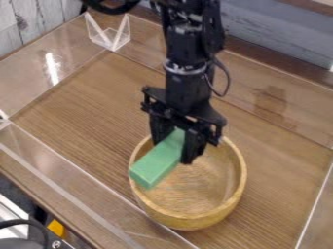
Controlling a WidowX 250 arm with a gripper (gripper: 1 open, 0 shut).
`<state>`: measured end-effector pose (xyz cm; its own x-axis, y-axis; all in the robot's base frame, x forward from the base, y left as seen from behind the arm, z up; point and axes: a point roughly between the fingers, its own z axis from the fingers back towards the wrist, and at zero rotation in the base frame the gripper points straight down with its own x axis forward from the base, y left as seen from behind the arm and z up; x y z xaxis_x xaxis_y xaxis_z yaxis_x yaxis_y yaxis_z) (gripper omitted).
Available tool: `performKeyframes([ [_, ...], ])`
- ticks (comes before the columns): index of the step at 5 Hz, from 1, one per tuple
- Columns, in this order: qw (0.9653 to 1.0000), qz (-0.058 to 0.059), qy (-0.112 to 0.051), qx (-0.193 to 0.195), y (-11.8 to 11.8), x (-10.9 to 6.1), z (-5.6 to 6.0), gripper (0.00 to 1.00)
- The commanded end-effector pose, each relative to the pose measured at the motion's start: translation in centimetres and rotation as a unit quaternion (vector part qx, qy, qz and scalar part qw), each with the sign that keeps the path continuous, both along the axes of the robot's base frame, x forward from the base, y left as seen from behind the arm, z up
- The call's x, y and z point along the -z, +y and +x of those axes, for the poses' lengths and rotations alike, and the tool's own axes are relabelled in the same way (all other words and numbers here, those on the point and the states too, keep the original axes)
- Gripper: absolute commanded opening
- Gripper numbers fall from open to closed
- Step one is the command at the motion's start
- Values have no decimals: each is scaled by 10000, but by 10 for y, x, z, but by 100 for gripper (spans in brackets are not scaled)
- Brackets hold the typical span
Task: Remove the green block from inside the brown bowl and put it on the table
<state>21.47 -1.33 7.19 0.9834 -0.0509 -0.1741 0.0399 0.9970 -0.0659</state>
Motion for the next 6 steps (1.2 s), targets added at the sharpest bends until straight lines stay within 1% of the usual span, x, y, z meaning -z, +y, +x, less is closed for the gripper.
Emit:
performKeyframes([
  [1, 9995, 70, -321, 1, 24, -18, 13, 0],
  [2, 9992, 150, -365, -39, 48, -19, 18, 0],
  [3, 9983, 236, -436, 317, 65, -17, 3, 0],
  [4, 9970, 291, -512, 493, 72, -14, -11, 0],
  [5, 9948, 297, -578, 789, 67, -17, -10, 0],
  [6, 9909, 280, -631, 1158, 60, -20, -10, 0],
])
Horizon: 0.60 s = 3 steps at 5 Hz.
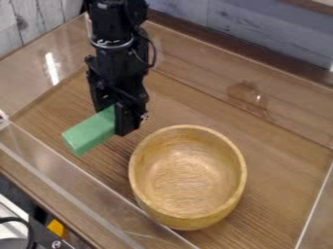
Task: Remove the green block from inside the brown bowl and put it on the table
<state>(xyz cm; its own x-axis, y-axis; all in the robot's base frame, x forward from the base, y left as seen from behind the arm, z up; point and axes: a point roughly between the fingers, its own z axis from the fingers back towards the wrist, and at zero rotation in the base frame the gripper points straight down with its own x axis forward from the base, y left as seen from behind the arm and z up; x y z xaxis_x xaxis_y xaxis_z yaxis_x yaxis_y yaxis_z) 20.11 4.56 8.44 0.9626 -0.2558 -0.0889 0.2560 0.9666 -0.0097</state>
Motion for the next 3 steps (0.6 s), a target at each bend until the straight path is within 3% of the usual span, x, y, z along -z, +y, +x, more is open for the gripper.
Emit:
performKeyframes([
  [1, 9997, 57, -215, 98, 5, -1, 3, 0],
  [2, 9996, 59, -261, 60, 9, 5, 3, 0],
  [3, 9995, 54, -294, 86, 12, 8, 12, 0],
])
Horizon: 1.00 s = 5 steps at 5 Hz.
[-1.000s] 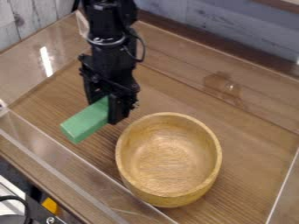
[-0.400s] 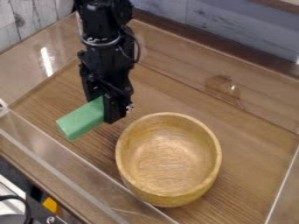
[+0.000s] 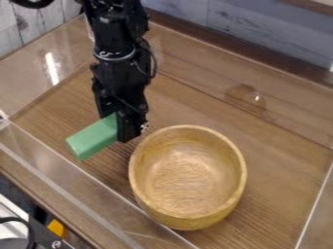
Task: Remove the green block from inside the brown bowl and put it on the table
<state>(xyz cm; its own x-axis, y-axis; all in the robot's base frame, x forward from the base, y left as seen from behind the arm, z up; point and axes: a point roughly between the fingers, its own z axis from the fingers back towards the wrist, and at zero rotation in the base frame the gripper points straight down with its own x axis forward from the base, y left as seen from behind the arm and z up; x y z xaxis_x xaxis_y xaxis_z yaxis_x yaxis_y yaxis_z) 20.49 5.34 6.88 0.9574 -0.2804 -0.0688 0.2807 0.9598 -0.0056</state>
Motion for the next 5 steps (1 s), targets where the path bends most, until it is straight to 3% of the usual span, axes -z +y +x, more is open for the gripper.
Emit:
performKeyframes([
  [1, 9997, 52, -219, -17, 8, -6, 15, 0],
  [3, 9981, 49, -274, -548, -3, -2, 22, 0],
  [5, 9946, 73, -287, -999, 3, 32, 22, 0],
])
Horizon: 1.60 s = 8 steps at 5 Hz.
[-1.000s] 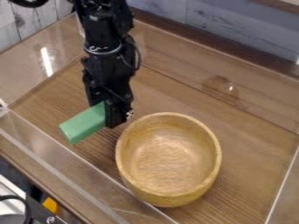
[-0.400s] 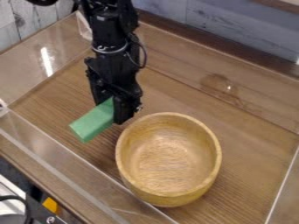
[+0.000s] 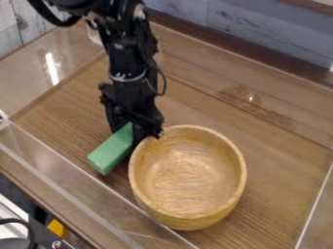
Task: Remove the green block from inside the brown bowl and put it on the table
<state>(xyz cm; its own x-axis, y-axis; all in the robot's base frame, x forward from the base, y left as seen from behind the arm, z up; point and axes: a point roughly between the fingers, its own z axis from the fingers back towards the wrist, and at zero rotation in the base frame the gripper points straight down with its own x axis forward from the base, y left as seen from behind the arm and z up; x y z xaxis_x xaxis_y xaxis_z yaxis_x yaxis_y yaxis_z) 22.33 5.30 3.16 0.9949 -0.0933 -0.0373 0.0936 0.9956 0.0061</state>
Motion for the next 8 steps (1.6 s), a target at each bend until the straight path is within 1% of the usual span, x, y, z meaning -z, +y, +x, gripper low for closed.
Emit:
performKeyframes([
  [1, 9996, 70, -101, -253, 6, -9, 3, 0],
  [2, 9989, 75, -90, -461, 7, -14, 1, 0],
  [3, 9968, 44, -78, -799, 7, -9, 8, 100],
  [4, 9936, 64, -125, -1122, 8, -9, 19, 100],
  [5, 9880, 91, -171, -1535, 16, -16, 19, 100],
  [6, 9806, 127, -223, -1942, 24, -23, 19, 100],
  [8, 9667, 160, -317, -2533, 25, -34, 21, 100],
])
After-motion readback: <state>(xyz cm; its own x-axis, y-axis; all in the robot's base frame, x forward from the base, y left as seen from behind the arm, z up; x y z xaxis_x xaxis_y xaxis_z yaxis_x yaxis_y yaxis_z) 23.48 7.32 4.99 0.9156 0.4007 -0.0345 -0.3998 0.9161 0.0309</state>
